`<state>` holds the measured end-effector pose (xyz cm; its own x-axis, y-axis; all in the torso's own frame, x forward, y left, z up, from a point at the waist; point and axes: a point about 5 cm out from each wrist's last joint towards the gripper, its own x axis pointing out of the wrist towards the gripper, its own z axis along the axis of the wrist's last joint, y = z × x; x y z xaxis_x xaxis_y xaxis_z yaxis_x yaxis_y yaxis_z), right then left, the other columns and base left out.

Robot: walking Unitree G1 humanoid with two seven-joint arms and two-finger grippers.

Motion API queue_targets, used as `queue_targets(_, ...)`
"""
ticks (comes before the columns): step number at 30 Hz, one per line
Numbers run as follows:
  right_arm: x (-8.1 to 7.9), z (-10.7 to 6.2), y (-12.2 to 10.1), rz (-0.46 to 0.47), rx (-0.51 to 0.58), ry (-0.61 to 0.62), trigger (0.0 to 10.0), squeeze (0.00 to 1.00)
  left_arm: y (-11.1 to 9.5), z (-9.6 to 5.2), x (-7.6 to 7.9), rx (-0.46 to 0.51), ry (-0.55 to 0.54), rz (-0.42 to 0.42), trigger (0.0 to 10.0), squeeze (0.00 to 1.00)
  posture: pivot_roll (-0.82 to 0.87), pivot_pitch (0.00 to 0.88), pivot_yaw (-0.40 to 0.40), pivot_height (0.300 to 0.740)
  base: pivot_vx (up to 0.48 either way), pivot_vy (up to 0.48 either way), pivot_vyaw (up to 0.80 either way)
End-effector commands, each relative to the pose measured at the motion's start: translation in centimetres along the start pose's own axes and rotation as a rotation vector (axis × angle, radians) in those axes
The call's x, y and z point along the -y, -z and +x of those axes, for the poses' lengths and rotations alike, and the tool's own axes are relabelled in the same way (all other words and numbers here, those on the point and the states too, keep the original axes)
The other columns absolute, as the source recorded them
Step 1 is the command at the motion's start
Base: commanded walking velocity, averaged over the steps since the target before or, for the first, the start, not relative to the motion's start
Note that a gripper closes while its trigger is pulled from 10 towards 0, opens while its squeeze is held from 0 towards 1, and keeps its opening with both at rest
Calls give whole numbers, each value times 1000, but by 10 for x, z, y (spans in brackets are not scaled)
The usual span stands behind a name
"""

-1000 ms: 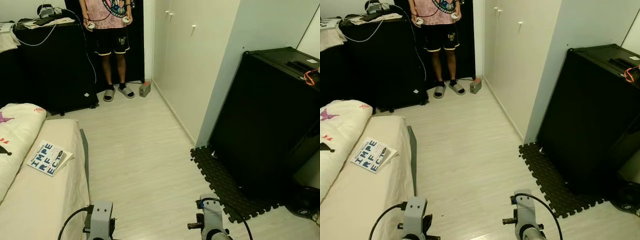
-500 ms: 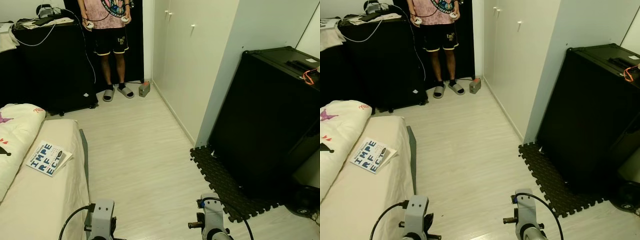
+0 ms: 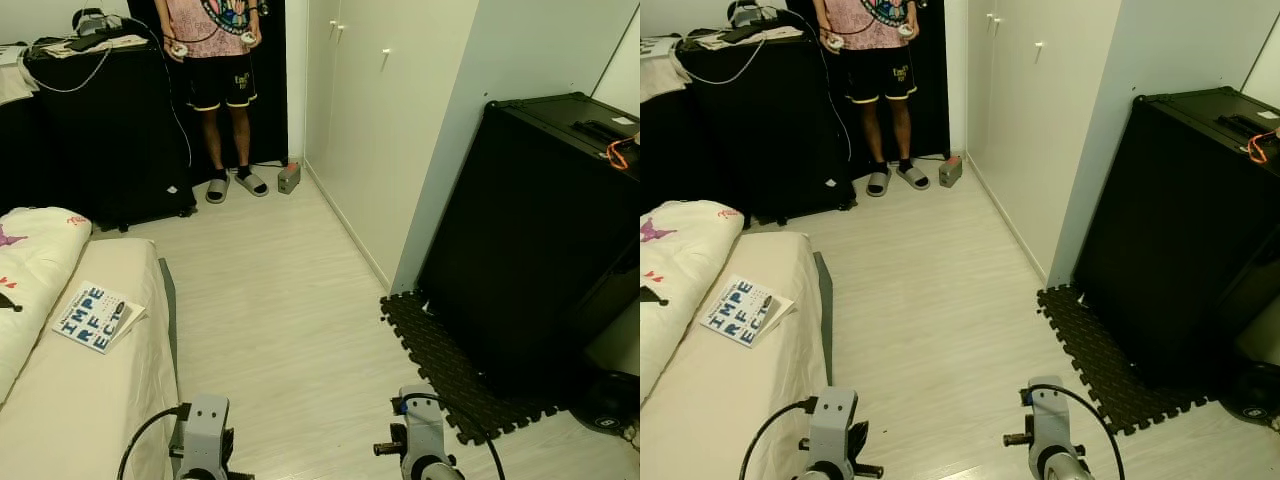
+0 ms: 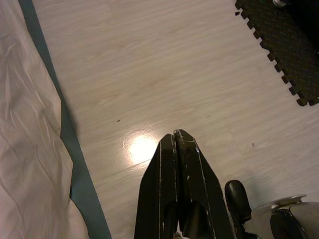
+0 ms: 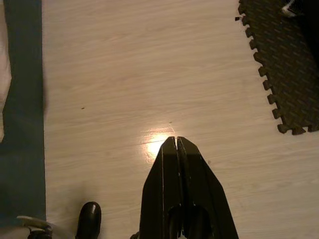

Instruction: Clean up the room

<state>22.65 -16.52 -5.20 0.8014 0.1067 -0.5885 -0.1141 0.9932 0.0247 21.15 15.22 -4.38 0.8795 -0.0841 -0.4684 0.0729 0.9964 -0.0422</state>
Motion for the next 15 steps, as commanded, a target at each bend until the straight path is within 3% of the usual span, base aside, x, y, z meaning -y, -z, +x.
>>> queue_targets(1,-3,0,1,-7,-10,-17,10000,0,2,-2,-3,-5,-9,4,10000,0,-46,65,-11,740,0,0,800)
queue_targets(15,-3,0,1,-15,-8,-22,10000,0,3,-2,-3,-11,-2,4,10000,0,-44,65,-11,740,0,0,800)
